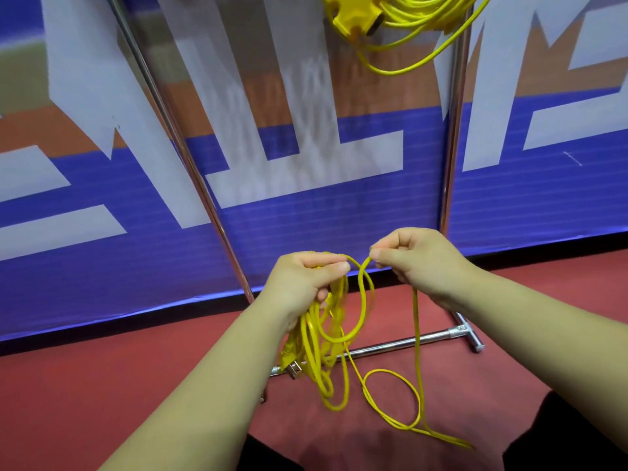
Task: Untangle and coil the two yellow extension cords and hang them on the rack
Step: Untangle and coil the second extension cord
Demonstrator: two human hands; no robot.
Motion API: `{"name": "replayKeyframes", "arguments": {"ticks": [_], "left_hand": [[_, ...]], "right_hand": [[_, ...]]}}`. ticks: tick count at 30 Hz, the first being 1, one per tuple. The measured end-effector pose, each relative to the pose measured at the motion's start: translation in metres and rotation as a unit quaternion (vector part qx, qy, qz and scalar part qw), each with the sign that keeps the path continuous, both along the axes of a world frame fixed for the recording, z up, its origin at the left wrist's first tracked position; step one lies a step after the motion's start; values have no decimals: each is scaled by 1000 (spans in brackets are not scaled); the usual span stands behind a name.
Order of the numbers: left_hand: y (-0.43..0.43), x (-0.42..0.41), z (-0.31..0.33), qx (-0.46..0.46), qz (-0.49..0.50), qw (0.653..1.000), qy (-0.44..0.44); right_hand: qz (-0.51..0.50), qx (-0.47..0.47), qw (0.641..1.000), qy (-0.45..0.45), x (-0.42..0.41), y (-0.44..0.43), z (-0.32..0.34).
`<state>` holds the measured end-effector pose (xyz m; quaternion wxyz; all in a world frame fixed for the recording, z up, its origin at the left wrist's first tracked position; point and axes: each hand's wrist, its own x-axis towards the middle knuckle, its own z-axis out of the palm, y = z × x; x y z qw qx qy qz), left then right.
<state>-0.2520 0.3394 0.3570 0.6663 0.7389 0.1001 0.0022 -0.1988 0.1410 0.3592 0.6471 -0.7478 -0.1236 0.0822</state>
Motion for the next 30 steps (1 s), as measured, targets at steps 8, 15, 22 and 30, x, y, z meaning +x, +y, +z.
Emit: {"name": "replayKeyframes", "arguments": {"ticks": [8, 15, 22, 30], "left_hand": [[-24, 3, -7, 20, -48, 998, 27], [9, 18, 10, -4, 63, 997, -46], [76, 21, 22, -147, 238, 956, -91], [64, 11, 7, -67, 202, 976, -54]], "right_hand": [[24, 36, 999, -10, -5, -5, 10], [67, 36, 997, 1, -1, -16, 14], [78, 12, 997, 10, 5, -30, 10], [27, -37, 999, 18, 10, -26, 8]]}}
